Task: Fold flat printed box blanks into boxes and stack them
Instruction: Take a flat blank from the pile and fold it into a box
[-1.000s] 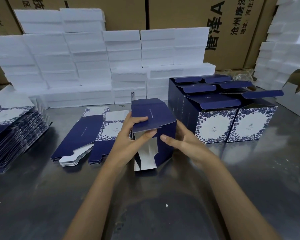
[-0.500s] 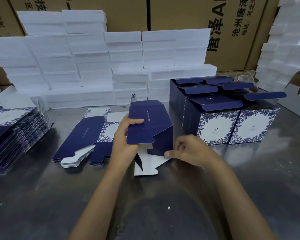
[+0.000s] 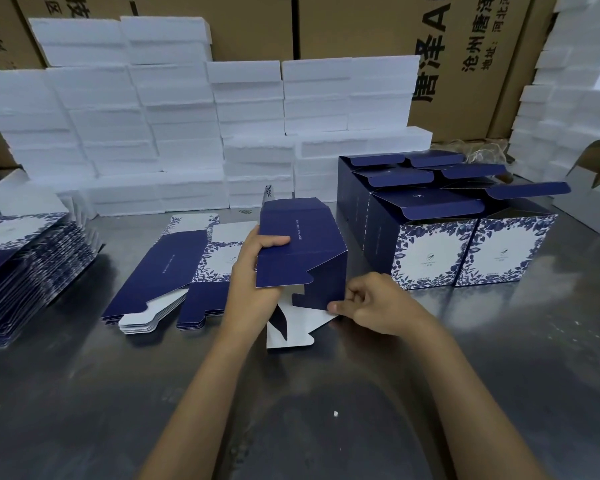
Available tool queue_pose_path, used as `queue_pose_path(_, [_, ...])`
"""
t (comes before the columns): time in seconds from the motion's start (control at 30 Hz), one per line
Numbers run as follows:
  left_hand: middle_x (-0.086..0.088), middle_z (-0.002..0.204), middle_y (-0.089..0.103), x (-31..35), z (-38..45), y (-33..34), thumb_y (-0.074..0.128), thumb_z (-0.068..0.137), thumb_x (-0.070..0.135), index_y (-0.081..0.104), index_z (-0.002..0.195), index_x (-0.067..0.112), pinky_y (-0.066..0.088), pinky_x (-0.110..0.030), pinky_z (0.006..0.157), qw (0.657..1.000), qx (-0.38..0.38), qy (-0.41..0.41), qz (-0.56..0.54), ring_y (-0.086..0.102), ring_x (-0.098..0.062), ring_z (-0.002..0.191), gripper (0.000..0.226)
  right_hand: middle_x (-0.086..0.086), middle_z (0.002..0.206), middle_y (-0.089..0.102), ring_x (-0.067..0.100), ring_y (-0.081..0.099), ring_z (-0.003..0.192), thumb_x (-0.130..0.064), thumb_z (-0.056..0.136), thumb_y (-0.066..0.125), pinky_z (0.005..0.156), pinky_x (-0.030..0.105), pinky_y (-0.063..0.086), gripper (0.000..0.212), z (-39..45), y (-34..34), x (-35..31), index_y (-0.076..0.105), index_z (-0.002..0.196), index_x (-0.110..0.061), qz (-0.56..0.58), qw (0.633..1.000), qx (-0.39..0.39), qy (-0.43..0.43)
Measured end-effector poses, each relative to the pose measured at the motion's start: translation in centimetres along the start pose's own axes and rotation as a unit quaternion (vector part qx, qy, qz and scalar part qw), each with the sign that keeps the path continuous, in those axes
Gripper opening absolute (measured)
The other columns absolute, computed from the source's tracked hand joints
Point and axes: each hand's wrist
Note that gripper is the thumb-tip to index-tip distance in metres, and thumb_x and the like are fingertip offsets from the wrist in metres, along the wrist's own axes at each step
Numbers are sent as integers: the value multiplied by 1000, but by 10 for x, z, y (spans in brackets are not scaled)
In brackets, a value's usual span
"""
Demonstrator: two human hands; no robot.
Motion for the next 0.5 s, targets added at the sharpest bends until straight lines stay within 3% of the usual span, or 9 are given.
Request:
queue_pose_path(0.07, [4, 140, 55, -1, 0, -1, 80, 74, -6, 65, 115, 13, 49, -28, 102, 1000, -3, 3, -1, 58, -13, 124, 48, -10, 48, 56, 3, 44, 45, -43, 83, 80, 45, 15, 35, 46, 0, -2, -1, 52, 57, -18, 34, 999, 33, -12])
queue_pose_path(0.13, [2, 139, 56, -2, 1, -1, 80, 74, -6, 65, 115, 13, 49, -29, 100, 1000, -4, 5, -8, 58, -15, 123, 48, -12, 45, 49, 5, 41, 44, -39, 85, 79, 46, 18, 32, 47, 0, -3, -3, 48, 56, -19, 46, 997, 56, -24])
queue_pose_path(0.27, [2, 136, 58, -3, 0, 1, 79, 74, -8, 65, 114, 11, 48, -29, 98, 1000, -2, 10, -17, 60, -15, 121, 47, -15, 45, 48, 3, 44, 47, -39, 87, 77, 51, 25, 32, 45, -2, -2, -5, 48, 60, -19, 28, 998, 57, -15])
queue_pose_path(0.4, [4, 132, 60, -1, -1, -1, 78, 68, 11, 64, 114, 14, 48, -19, 84, 1000, -2, 7, -20, 62, -13, 115, 48, -10, 49, 44, 8, 39, 49, -42, 86, 77, 52, 22, 34, 44, -4, -3, -10, 47, 63, -21, 77, 991, 92, -55])
queue_pose_path(0.5, [2, 132, 59, -1, 0, 0, 79, 72, 0, 64, 114, 11, 46, -18, 87, 1000, -4, 14, -18, 62, -11, 115, 46, -5, 50, 37, 10, 30, 51, -34, 89, 76, 54, 27, 33, 44, -3, -5, -12, 43, 64, -18, 99, 986, 111, -75])
Point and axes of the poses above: each hand's wrist, its own z-axis towards the middle knuckle, its own y-axis out of the palm, x = y × z
